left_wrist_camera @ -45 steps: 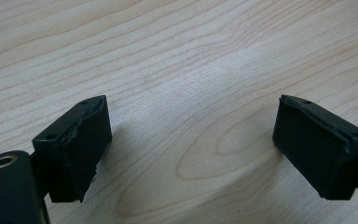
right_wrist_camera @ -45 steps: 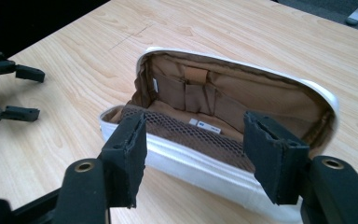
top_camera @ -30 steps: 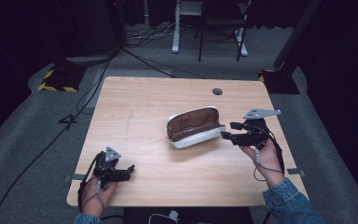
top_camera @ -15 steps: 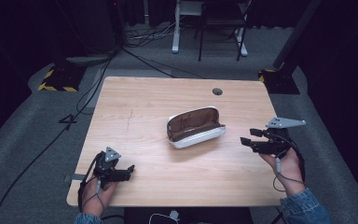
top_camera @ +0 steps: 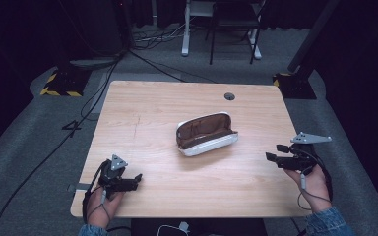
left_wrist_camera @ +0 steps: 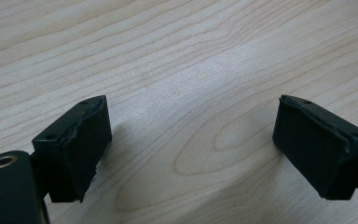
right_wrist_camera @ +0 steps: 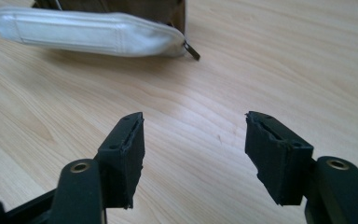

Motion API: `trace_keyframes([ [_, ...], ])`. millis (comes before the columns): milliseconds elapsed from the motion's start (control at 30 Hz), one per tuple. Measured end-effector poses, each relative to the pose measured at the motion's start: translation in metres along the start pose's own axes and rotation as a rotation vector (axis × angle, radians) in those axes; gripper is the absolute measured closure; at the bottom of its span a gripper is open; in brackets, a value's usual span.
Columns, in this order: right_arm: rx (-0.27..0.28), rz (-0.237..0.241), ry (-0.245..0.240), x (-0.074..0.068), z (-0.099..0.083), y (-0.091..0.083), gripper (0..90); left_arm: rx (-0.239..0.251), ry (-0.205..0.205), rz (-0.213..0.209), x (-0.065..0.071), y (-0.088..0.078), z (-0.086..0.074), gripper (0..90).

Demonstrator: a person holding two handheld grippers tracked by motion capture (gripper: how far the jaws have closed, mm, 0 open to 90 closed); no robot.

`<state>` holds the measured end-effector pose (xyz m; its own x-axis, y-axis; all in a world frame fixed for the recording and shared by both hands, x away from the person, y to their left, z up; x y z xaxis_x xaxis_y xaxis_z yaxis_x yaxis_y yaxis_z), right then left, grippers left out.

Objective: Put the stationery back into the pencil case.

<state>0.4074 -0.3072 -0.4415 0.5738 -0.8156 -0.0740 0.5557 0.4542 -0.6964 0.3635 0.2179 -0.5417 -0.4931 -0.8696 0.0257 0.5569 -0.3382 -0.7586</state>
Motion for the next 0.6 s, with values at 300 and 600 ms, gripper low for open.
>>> trace_keyframes([
  [300,-0.073,-0.036,0.026,0.014,-0.022,0.014,37.4,0.000,0.000,0.002,0.000,0.000,0.000,11.8],
  [600,-0.098,-0.060,0.035,0.019,-0.046,0.030,37.3,0.001,-0.002,0.000,0.000,0.000,0.000,11.8],
])
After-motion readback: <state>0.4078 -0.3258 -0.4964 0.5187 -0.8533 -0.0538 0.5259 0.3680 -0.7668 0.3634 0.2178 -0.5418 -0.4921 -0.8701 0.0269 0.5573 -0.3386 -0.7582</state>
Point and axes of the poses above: each handheld gripper's, and its own axes: y roughly forward along the jaws, z roughly out of its top, x roughly to its right, the point moved 5 cm from there along y, roughly forward along the jaws, and after that the axes turned 3 degrees about -x, right-handed, at the moved point
